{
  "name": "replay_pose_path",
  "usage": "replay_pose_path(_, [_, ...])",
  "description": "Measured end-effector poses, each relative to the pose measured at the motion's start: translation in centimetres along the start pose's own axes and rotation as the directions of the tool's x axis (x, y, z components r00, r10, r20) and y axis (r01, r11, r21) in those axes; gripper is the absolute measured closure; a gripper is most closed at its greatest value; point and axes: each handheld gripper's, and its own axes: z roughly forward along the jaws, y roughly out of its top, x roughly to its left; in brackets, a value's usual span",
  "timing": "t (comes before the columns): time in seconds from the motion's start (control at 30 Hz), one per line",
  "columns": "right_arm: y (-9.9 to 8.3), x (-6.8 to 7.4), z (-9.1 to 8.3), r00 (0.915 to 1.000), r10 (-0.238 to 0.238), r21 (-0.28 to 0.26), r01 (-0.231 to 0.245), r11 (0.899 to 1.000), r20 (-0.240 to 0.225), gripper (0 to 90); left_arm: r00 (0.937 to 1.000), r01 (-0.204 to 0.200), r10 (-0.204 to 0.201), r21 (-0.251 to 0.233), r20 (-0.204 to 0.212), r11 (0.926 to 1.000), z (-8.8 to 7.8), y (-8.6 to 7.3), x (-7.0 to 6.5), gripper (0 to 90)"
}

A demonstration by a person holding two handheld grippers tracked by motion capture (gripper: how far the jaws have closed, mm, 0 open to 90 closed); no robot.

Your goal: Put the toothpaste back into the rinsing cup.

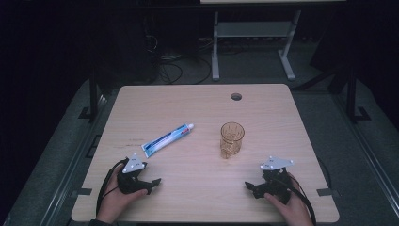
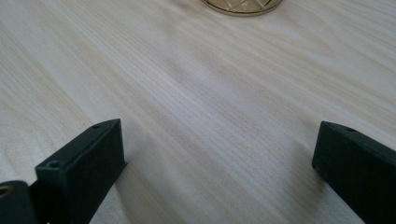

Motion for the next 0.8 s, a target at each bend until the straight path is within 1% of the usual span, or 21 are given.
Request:
replay_pose_path(0.13, [0.0, 0.0, 0.0, 1.0, -0.004, -0.002, 0.004, 1.0, 0.0, 1.6, 1.0, 0.0, 0.0, 0.0, 0.002, 1.0, -0.1, 0.0, -0.1, 14.7])
replay_pose_path(0.17, [0.0, 0.0, 0.0, 1.0, -0.004, -0.002, 0.004, 1.0, 0.001, 1.6, 1.0, 0.0, 0.0, 0.004, 0.002, 1.0, -0.2, 0.0, -0.2, 16.1])
replay_pose_path(0.23, [0.0, 0.0, 0.0, 1.0, -0.004, -0.003, 0.004, 1.0, 0.001, 1.6, 1.0, 0.004, -0.004, 0.002, 0.008, 1.0, -0.3, 0.1, -0.1, 23.2])
replay_pose_path(0.27, [0.0, 0.0, 0.0, 1.0, -0.005, -0.002, 0.005, 1.0, 0.001, 1.6, 0.9996, 0.02, -0.02, 0.0, 0.021, 0.9998, -0.5, 0.2, -0.1, 23.4])
replay_pose_path(0.3, [0.0, 0.0, 0.0, 1.0, -0.005, -0.002, 0.005, 1.0, 0.001, 1.6, 0.9994, 0.025, -0.025, -0.001, 0.022, 0.9997, -0.6, 0.2, -0.1, 23.6])
replay_pose_path(0.37, [0.0, 0.0, 0.0, 1.0, -0.007, -0.002, 0.007, 1.0, 0.001, 1.7, 0.9993, 0.027, -0.027, -0.001, 0.027, 0.9996, -0.6, 0.3, -0.1, 26.4])
replay_pose_path(0.47, [0.0, 0.0, 0.0, 1.0, -0.003, -0.002, 0.003, 1.0, 0.0, 1.6, 0.9986, 0.034, -0.034, -0.003, 0.04, 0.9994, -1.0, 0.7, 0.0, 28.8])
replay_pose_path(0.63, [0.0, 0.0, 0.0, 1.0, 0.0, -0.001, 0.0, 1.0, 0.0, 1.6, 0.9986, 0.04, -0.04, -0.012, 0.035, 0.9991, -1.2, 1.3, 0.3, 33.1])
replay_pose_path(0.67, [0.0, 0.0, 0.0, 1.0, 0.002, 0.0, -0.001, 1.0, 0.001, 1.6, 0.9982, 0.047, -0.046, -0.023, 0.039, 0.9986, -1.4, 1.7, 0.5, 34.1])
replay_pose_path(0.73, [0.0, 0.0, 0.0, 1.0, 0.002, 0.0, -0.002, 1.0, 0.001, 1.6, 0.998, 0.049, -0.049, -0.022, 0.042, 0.9985, -1.4, 1.8, 0.6, 36.9])
replay_pose_path(0.77, [0.0, 0.0, 0.0, 1.0, 0.002, 0.0, -0.002, 1.0, 0.001, 1.6, 0.9979, 0.053, -0.052, -0.024, 0.04, 0.9983, -1.5, 2.0, 0.6, 36.9])
replay_pose_path(0.8, [0.0, 0.0, 0.0, 1.0, 0.002, 0.0, -0.002, 1.0, 0.001, 1.6, 0.9978, 0.056, -0.055, -0.025, 0.039, 0.9981, -1.5, 2.3, 0.8, 39.8])
